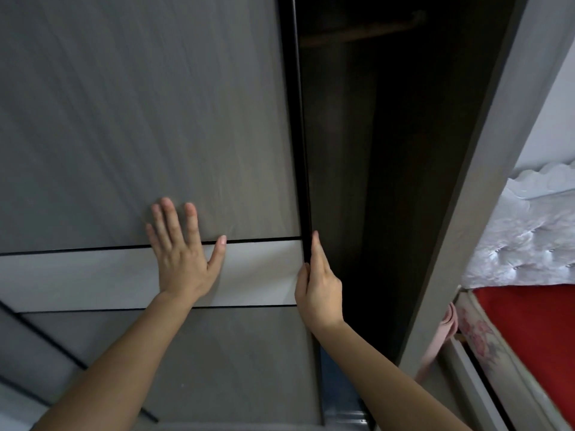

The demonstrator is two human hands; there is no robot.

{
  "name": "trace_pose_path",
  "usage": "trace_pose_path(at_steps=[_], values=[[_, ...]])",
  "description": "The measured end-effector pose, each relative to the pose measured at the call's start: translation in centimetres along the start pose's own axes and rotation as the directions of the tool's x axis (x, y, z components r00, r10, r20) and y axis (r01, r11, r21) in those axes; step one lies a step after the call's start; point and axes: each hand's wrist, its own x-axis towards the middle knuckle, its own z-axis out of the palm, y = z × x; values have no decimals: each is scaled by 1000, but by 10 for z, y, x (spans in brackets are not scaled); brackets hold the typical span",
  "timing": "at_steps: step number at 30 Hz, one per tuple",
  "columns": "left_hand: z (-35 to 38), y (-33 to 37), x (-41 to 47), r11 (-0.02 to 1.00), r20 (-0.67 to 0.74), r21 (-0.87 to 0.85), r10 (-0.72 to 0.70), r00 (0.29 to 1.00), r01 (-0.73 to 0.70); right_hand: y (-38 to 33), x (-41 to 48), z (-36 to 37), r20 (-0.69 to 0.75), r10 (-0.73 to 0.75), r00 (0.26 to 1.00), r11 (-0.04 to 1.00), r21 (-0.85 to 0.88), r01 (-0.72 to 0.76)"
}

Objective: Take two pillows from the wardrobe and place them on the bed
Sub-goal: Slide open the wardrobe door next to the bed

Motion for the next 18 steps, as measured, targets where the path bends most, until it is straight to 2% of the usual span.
trace_pose_path(at_steps=[4, 9, 14, 18], values=[[-2, -36, -2, 1000, 24, 13, 1, 1000, -2, -23, -4, 27, 40, 37, 999, 999, -26, -36], [-4, -89, -6, 999, 54, 22, 22, 998, -23, -55, -11, 73, 15, 79, 997, 996, -35, -79], [-11, -132, -6, 1000, 104, 2, 11, 994, -12, -73, -14, 109, 28, 44, 999, 999, -23, -43], [-24, -173, -10, 999, 163, 7, -32, 986, 31, -96, -16, 141, 100, 4, 995, 1000, 25, -7]])
